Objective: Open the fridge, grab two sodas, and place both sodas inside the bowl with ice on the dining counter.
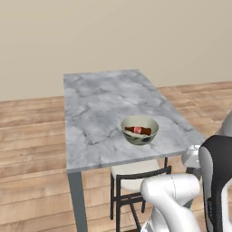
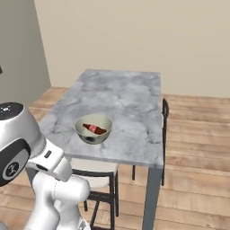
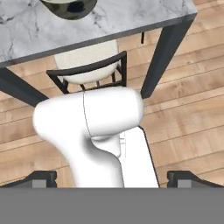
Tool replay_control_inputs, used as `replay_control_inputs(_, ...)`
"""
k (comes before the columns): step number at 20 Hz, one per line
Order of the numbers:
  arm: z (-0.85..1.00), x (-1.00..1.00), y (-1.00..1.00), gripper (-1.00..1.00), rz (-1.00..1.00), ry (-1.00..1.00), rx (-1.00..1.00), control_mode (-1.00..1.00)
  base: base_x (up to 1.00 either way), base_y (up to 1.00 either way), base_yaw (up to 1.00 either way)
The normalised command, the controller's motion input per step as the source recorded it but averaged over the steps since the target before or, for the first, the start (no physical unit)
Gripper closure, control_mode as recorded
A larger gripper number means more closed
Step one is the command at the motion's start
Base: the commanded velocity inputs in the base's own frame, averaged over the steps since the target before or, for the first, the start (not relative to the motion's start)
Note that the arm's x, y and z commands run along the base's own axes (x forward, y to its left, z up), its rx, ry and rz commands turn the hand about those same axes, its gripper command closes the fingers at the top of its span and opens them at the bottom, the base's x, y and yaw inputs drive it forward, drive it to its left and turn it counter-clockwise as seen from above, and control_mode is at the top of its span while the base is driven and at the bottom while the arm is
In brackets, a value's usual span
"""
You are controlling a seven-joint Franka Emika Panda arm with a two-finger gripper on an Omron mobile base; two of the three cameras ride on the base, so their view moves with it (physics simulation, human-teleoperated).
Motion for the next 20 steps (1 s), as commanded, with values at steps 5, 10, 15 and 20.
replay_control_inputs(5, 0.00, 0.00, 0.00, -1.00, 0.00, 0.00, 0.00, 1.00, -0.50, 0.00, -0.36)
replay_control_inputs(10, 0.00, 0.00, 0.00, -1.00, 0.00, 0.00, 0.00, 1.00, -0.57, 0.00, -0.44)
replay_control_inputs(15, 0.00, 0.00, 0.00, -1.00, 0.00, 0.00, 0.00, 1.00, -0.37, 0.00, -0.57)
replay_control_inputs(20, 0.00, 0.00, 0.00, -1.00, 0.00, 0.00, 0.00, 1.00, -0.35, 0.00, -0.63)
